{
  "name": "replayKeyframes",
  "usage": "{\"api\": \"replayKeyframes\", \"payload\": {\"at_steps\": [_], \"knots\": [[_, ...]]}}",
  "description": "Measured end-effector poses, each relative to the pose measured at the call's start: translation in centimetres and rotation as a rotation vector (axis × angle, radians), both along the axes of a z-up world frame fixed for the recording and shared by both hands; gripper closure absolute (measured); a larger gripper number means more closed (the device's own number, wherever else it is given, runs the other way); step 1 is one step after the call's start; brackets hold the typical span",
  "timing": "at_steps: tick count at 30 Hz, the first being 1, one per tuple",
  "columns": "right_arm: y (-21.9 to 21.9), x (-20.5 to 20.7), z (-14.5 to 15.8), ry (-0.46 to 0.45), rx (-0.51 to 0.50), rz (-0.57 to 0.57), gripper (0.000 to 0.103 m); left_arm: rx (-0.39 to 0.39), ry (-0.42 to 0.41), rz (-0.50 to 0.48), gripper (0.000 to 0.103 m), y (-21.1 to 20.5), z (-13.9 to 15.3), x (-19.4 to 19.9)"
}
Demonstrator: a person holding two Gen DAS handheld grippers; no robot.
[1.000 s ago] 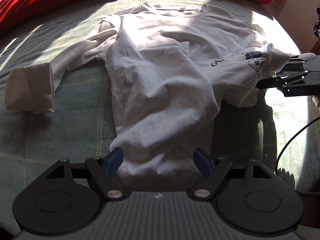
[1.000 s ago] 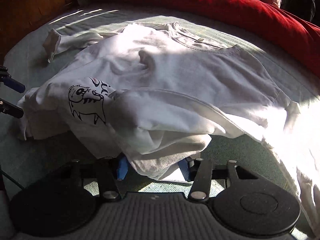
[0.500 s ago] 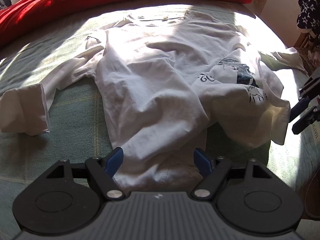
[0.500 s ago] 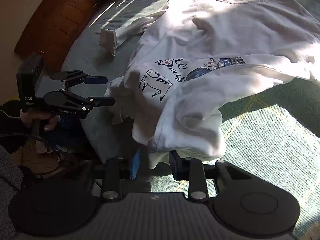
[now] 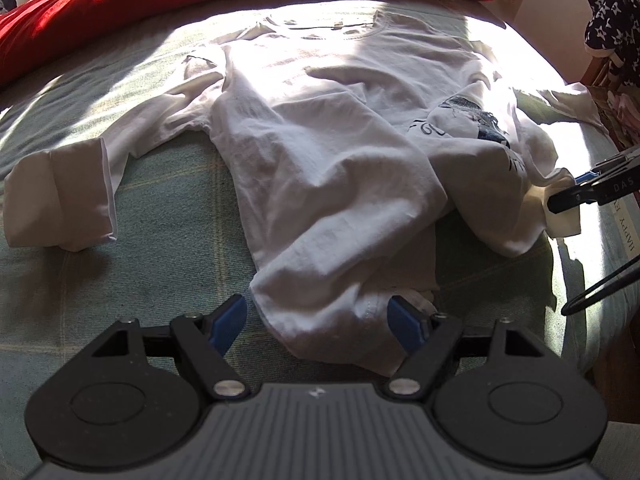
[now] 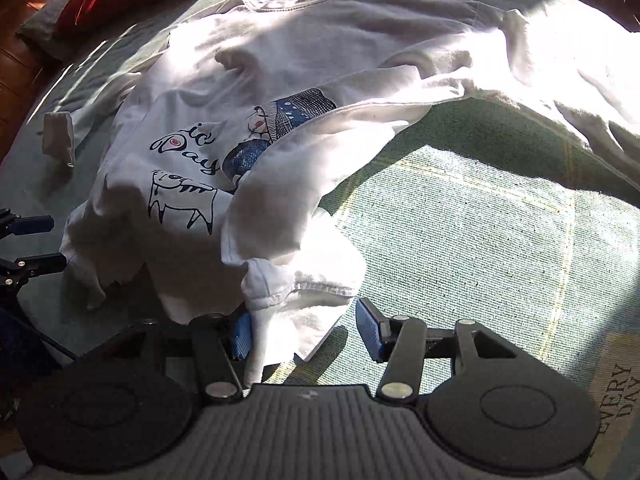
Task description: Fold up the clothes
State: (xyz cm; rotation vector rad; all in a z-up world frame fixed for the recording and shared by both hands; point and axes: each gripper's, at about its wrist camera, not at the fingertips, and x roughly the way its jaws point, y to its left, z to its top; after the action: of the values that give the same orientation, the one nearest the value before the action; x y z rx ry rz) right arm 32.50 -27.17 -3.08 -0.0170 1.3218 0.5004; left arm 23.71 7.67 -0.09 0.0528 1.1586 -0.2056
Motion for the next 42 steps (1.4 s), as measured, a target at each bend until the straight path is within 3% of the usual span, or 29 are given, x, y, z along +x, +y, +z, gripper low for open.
{"api": "replayKeyframes", "payload": {"at_steps": [7, 12, 18, 21, 24, 27, 29, 34, 42], "knots": [[-2.6, 0.1, 0.1, -0.034, -0.146, -0.186, 0.046, -0.014, 0.001, -0.006, 0.025, 0.9, -0.5, -0.4], [-1.8, 0.1, 0.1, -0.021, -0.124, -0.194, 0.046, -0.05, 0.01, -0.01, 0.025, 1.2, -1.2, -0.6], [0.5, 0.0, -0.5, -0.016, -0.105, -0.147, 0.046, -0.28, 0.097, 0.13, 0.025, 3.3, -3.7, -0.3], [1.0, -0.1, -0.4, -0.025, -0.113, -0.125, 0.046, -0.359, 0.091, 0.177, 0.027, 3.9, -4.9, -0.4], [1.1, -0.1, -0.2, -0.042, -0.127, -0.108, 0.048, -0.418, 0.03, 0.157, 0.027, 3.5, -5.1, -0.5], [0.8, 0.1, -0.7, -0.048, -0.113, -0.107, 0.055, -0.474, -0.014, 0.193, 0.029, 3.1, -5.8, -0.5], [0.4, 0.3, -1.4, -0.021, -0.077, -0.123, 0.068, -0.518, -0.018, 0.27, 0.03, 3.2, -6.4, -0.5], [-0.5, 0.6, -2.2, 0.039, -0.023, -0.108, 0.086, -0.543, 0.032, 0.391, 0.085, 3.3, -6.2, -0.6], [-4.3, -0.1, 3.4, 0.118, 0.182, -0.106, 0.094, -0.498, 0.006, 0.321, 0.09, 5.1, 1.5, -0.3]]}}
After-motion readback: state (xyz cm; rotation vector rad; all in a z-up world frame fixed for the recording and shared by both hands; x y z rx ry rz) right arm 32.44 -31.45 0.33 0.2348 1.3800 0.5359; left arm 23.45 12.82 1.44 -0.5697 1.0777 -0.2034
